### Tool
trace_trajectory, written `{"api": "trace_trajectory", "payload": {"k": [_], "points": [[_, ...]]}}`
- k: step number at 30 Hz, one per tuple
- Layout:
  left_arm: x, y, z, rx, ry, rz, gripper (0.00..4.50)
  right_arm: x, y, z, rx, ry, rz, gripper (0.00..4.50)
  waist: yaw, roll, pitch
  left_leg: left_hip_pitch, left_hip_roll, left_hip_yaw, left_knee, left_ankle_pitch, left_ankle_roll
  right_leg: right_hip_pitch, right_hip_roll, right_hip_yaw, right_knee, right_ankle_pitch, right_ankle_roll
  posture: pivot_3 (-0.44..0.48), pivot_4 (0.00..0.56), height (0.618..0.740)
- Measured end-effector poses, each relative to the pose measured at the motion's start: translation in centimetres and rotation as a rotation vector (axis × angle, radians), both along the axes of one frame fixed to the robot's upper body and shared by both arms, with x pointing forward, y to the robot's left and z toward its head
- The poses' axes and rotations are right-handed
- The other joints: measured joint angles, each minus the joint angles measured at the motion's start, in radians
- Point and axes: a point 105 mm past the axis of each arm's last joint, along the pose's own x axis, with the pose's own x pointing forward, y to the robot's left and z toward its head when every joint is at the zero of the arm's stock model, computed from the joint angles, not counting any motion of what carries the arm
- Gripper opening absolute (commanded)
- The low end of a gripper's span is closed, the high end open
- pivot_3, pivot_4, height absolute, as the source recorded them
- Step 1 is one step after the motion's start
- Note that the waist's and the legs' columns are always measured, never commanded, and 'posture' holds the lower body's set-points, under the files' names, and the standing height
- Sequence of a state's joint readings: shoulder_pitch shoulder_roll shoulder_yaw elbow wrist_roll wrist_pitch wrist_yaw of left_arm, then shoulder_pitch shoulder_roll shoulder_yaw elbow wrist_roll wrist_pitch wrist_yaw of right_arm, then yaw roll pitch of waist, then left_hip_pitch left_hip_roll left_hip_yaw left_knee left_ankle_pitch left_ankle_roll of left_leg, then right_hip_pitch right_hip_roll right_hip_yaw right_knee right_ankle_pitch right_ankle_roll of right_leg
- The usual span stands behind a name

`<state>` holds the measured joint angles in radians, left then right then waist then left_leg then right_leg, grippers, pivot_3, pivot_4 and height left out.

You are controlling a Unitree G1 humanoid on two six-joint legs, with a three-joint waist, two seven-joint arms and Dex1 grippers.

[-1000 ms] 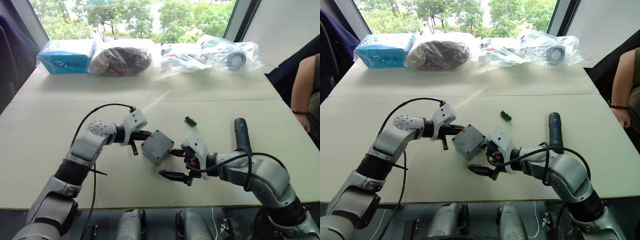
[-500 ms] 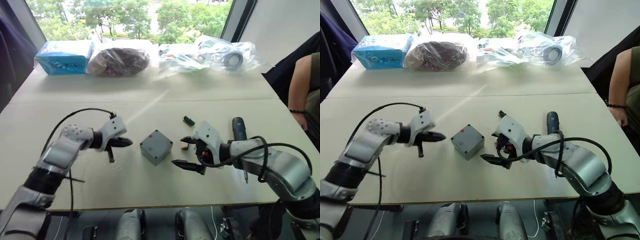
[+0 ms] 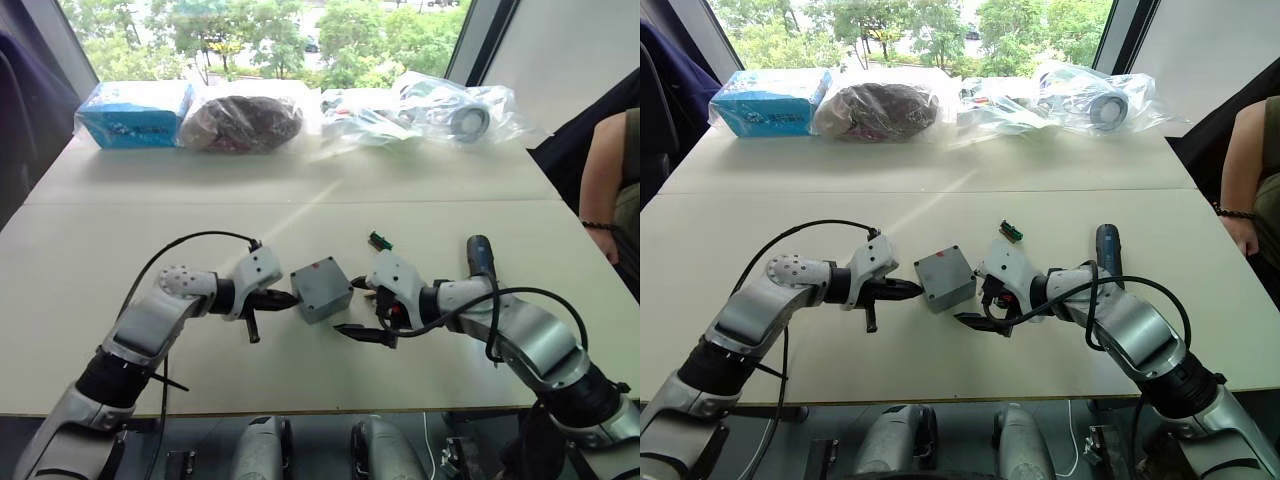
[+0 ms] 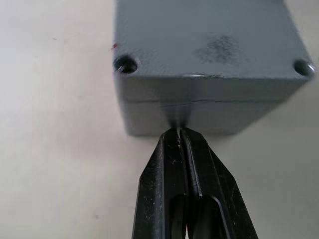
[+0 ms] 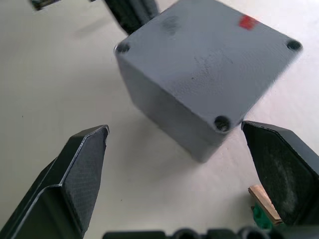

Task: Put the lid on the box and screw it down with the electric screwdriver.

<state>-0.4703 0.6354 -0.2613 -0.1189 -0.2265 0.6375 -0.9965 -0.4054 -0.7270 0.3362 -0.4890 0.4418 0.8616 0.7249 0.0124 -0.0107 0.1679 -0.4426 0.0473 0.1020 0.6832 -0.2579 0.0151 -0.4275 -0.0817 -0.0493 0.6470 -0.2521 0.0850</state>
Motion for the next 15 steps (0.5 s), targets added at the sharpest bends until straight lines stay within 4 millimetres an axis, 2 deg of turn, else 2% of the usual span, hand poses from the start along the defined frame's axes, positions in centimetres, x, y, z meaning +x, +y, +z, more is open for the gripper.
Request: {"api": "trace_trajectory", "payload": {"k": [11,15], "points": [[0.3,-0.3,0.1,-0.015,-0.007,-0.006,0.0,-0.3,0.0,-0.1,0.018,0.015,-0.048,4.42,0.0,0.0,0.0,0.0,0.0,0.0,0.0,0.0,0.0,0.0,0.0,0.0,0.0,0.0,0.0,0.0,0.15,0.74],[0.0,0.2,0.4,0.0,-0.002,-0.025,0.0,0.0,-0.7,1.4,0.052,-0.014,-0.074,4.42,0.0,0.0,0.0,0.0,0.0,0.0,0.0,0.0,0.0,0.0,0.0,0.0,0.0,0.0,0.0,0.0,0.15,0.74]]}}
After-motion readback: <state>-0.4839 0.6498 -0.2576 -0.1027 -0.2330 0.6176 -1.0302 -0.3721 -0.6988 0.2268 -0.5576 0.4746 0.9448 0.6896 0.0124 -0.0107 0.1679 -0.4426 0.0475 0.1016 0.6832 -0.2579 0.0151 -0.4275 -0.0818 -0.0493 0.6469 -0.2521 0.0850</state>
